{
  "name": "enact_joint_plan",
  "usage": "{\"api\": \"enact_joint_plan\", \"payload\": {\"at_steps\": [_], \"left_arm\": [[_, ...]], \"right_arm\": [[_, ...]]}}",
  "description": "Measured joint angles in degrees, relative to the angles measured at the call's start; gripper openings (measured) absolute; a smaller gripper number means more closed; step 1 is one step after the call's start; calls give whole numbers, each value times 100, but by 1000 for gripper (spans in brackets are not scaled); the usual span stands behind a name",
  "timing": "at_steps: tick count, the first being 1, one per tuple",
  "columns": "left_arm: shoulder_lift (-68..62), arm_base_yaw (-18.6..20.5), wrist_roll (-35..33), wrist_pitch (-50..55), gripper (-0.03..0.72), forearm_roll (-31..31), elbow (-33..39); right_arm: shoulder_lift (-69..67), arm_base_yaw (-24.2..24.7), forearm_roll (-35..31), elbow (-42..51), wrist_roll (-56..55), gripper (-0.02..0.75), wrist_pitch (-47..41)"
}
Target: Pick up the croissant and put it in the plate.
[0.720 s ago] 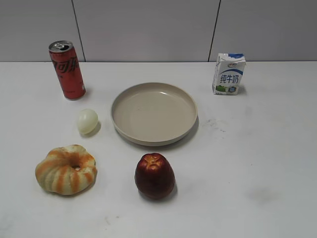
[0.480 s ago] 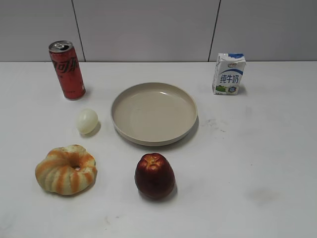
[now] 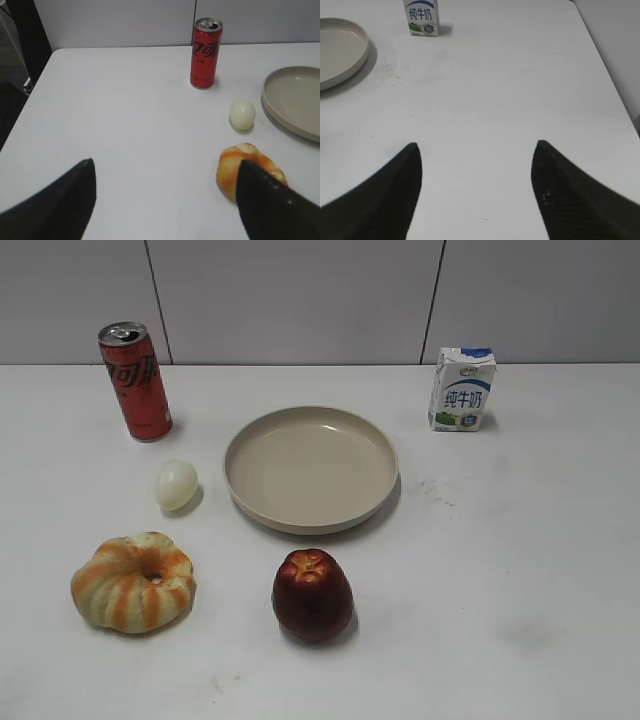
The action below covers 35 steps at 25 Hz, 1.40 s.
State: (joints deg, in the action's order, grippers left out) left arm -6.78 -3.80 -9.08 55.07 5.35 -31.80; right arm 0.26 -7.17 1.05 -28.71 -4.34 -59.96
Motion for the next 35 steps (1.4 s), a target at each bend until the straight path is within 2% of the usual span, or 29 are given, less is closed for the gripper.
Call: {"api": "enact_joint_plan", "payload": {"at_steps": [5,10,14,18,23,31,33,35], "left_arm": [[-1694,-67,0,-676,648,181,-326],[-3528,-338,-19,-1174,641,822,-606],[-5079,-656,-302,-1241,636,1224,-892],[-6532,-1077,-371,-1403,629,1279,-1049],[-8070,-1248,-389,-1898,622,1339,-1067],[-9151,-1253,-412,-2609,603,1530,-1101],[-9209,-1264,-412,-2671,572,1578,-1101],[-9240,-1274,-417,-2695,494,1707,-1103]], "right_arm": [[0,0,0,0,0,519,0],[0,0,0,0,0,519,0],[0,0,0,0,0,519,0],[0,0,0,0,0,519,0],[0,0,0,0,0,519,0],[0,0,0,0,0,519,0],[0,0,0,0,0,519,0],[0,0,0,0,0,519,0]]}}
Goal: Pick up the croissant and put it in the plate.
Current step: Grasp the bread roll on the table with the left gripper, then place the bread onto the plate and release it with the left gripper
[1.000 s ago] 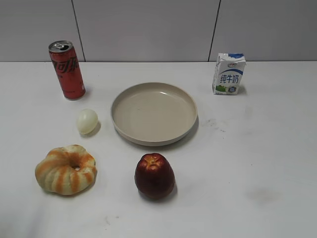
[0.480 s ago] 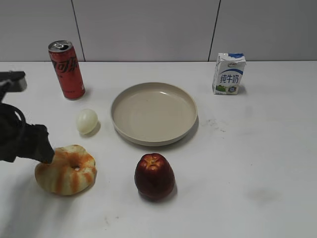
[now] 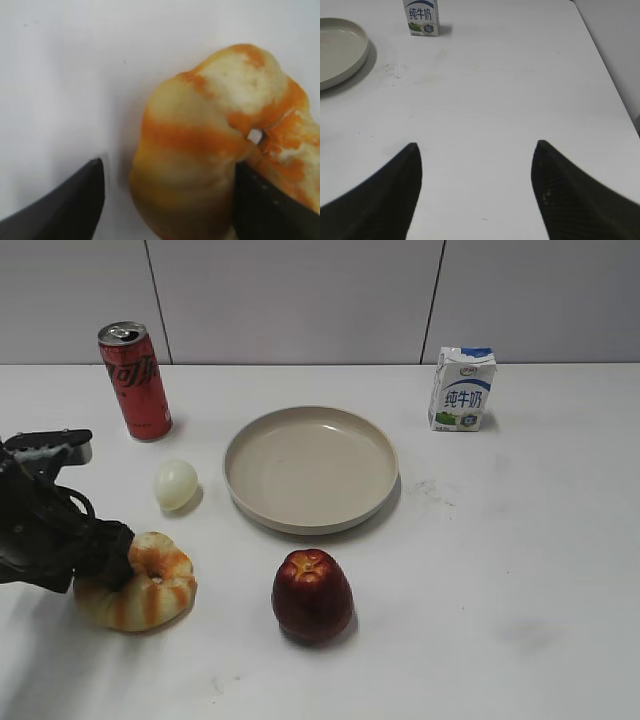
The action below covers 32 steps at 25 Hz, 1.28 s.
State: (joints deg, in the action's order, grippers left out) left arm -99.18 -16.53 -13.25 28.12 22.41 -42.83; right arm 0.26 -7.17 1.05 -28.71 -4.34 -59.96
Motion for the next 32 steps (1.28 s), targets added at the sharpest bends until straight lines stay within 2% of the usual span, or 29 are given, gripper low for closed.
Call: {"api": "enact_joint_plan", "payload": {"at_steps": [4,5,9,14,19,23,32], "left_arm": [[-4,-9,-6,-5,163,240,0],[-4,-9,-11,-5,105,251,0],[16,-9,-11,176,102,260,-67],[388,-9,-4,1041,102,184,-456],[971,-9,-4,1410,102,364,-1479],[818,-36,-4,1437,100,609,-2378],[-795,-847,1,1284,100,737,-3738]], "right_arm": [[0,0,0,0,0,519,0],[0,0,0,0,0,519,0],[0,0,0,0,0,519,0],[0,0,0,0,0,519,0],[0,0,0,0,0,519,0],[0,0,0,0,0,519,0],[0,0,0,0,0,519,0]]}}
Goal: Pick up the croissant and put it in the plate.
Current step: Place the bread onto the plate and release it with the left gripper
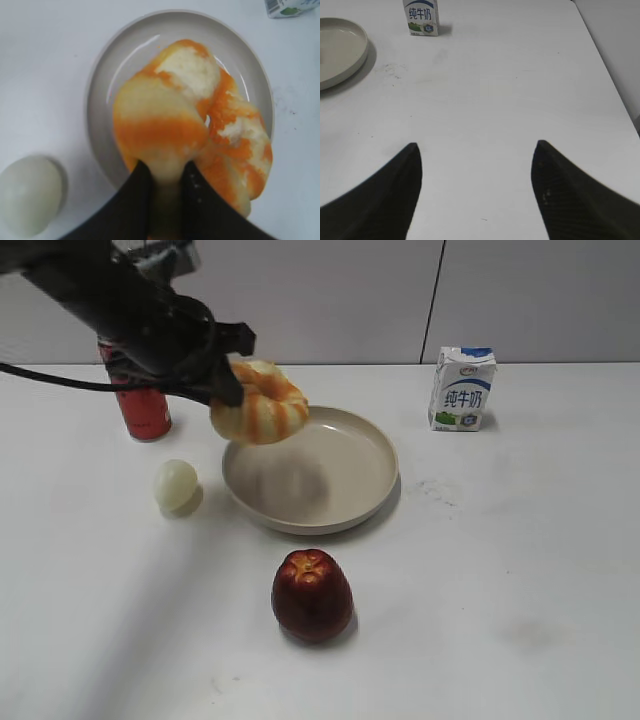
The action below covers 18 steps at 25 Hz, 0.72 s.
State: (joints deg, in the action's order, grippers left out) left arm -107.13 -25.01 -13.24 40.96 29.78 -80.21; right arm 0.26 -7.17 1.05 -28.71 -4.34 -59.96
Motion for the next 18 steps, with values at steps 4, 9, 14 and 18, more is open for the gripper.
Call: {"api": "enact_joint_plan", "payload": {"at_steps": [4,9,14,18], "left_arm": [[-719,-289,0,-175,100,12,-363],[-1314,-437,0,-443,112,22,-540],[-1457,-444,5,-567,477,-134,-546],[-1405,-444,5,-412,624,-240,-558]], "right_arm": [[0,0,0,0,0,519,0],[0,0,0,0,0,519,0],[0,0,0,0,0,519,0],[0,0,0,0,0,519,0]]}}
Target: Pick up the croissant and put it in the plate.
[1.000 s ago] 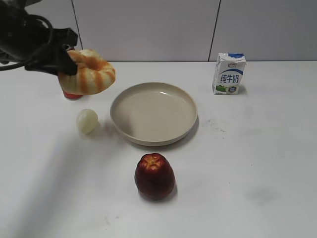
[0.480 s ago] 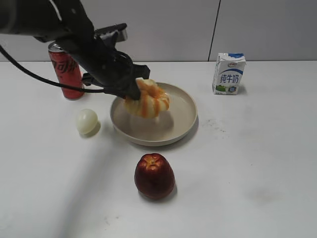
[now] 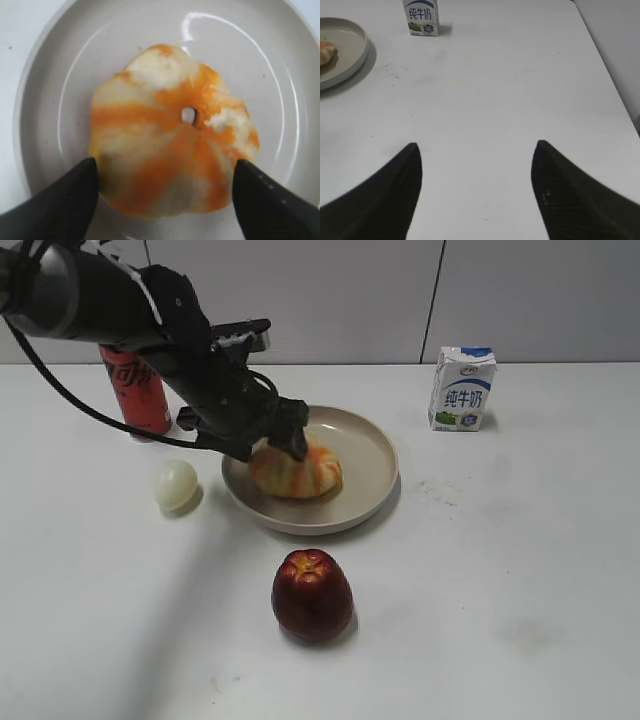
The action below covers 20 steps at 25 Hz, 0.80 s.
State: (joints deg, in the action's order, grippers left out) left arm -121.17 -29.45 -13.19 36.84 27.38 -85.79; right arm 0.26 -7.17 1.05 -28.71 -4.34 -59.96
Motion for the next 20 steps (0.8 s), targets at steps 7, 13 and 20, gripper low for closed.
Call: {"api": "enact_joint_plan", "payload": {"at_steps": [7,13,20], "left_arm": [[934,7,0,854,625,-602,-120],[2316,177,267,1907,618,-1392,-142],[3379,1287,456,2668,617,-2028,314]], "right_arm": [[0,0,0,0,0,519,0],[0,0,0,0,0,519,0],[0,0,0,0,0,519,0]]}}
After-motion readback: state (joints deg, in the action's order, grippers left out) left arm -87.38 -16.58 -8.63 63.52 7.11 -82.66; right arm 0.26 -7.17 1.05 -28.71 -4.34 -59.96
